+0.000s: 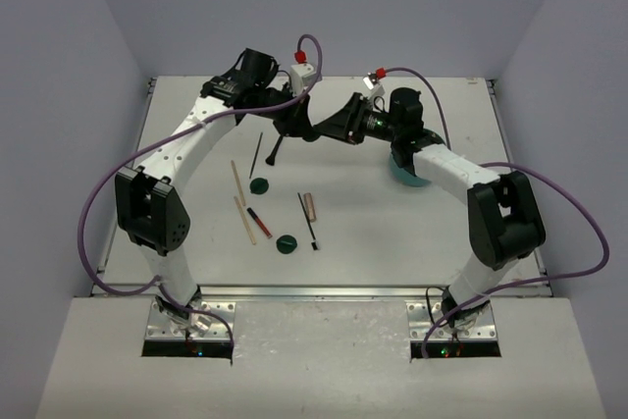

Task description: Organize the makeup

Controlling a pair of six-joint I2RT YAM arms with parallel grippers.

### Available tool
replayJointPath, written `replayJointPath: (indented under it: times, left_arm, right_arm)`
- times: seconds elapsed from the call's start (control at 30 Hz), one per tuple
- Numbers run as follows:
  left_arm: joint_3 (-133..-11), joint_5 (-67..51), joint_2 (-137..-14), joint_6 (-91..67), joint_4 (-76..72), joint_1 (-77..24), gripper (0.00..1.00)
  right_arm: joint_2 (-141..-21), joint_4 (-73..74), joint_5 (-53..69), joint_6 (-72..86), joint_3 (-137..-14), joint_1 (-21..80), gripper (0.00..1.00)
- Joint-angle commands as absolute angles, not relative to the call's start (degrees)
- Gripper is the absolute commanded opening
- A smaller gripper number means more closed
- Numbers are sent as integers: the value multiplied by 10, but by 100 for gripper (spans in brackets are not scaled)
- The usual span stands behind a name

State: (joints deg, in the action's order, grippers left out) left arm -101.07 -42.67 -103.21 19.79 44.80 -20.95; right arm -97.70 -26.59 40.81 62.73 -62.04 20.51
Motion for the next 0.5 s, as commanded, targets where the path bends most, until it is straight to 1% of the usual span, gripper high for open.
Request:
replayJointPath:
  times: [0.0, 0.03, 0.07, 0.1, 0.13, 0.2, 0.3, 0.33, 0.4, 0.43, 0.47]
  left_arm:
    - [-1002, -448, -998, 208, 427, -213, 0]
    - [-1000, -450, -998, 207, 427, -213, 0]
    - [-998, -451, -998, 208, 427, -213, 0]
    - [-998, -453, -998, 208, 428, -213, 0]
    - [-998, -453, -998, 207, 427, -213, 0]
    - [-999, -451, -998, 207, 426, -213, 0]
    - [-999, -450, -998, 207, 427, -213, 0]
    - [-1001, -446, -999, 204, 428, -213, 9]
    - [-1011, -433, -1004, 191, 428, -213, 56]
    - [-1018, -422, -1007, 188, 427, -212, 84]
    - [-1022, -417, -1008, 185, 427, -212, 100]
  right_arm:
    - [-985, -313, 409, 637, -630, 211, 36]
    - [-986, -316, 408, 637, -631, 211, 35]
    - [-988, -319, 408, 639, -630, 212, 30]
    - [-991, -320, 408, 641, -631, 213, 20]
    - [-993, -320, 408, 641, -631, 213, 16]
    - [-994, -322, 406, 642, -628, 214, 2]
    - [-988, -319, 403, 632, -624, 214, 0]
    - [-980, -308, 398, 619, -626, 213, 0]
    - [-959, -264, 376, 581, -635, 209, 0]
    - [-943, -218, 357, 542, -648, 204, 0]
    - [-934, -172, 346, 521, -655, 201, 0]
